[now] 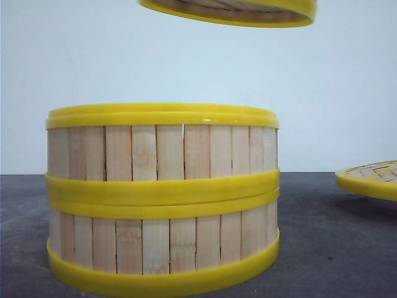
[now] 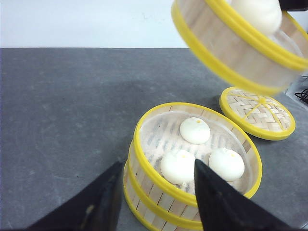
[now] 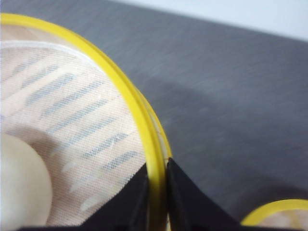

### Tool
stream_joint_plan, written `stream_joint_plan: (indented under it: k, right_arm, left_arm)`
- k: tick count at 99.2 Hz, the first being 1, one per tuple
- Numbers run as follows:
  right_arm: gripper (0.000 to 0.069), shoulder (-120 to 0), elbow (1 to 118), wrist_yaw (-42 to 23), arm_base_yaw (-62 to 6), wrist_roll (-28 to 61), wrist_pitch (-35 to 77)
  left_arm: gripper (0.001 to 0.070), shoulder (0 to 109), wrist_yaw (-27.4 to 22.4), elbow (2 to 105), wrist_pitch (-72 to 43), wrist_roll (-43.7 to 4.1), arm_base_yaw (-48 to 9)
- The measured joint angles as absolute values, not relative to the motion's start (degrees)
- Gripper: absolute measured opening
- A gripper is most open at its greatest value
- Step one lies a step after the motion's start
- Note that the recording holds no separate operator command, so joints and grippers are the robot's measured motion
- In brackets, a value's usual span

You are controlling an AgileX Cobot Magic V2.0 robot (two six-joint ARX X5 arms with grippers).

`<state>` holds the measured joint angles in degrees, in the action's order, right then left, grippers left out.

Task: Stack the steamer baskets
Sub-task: 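Grip the basket rim with the right gripper and lift it over the stack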

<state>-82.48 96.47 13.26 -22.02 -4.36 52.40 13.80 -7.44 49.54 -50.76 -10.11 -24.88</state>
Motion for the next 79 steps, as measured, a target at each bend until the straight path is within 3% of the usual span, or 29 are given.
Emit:
stream_joint_plan:
  k: [46, 79]
  right_arm:
    - [0.0032, -83.3, 88.7, 10.1, -32.6, -2.3, 49.9]
    - [0.0032, -86.1, 84.2, 9.6, -34.8, -1.8, 47.1]
  left_arm:
    - [0.0272, 13.8, -7.4, 49.5, -50.8, -10.1, -24.9]
    - [0.0272, 13.8, -7.7, 49.5, -50.8, -10.1, -24.9]
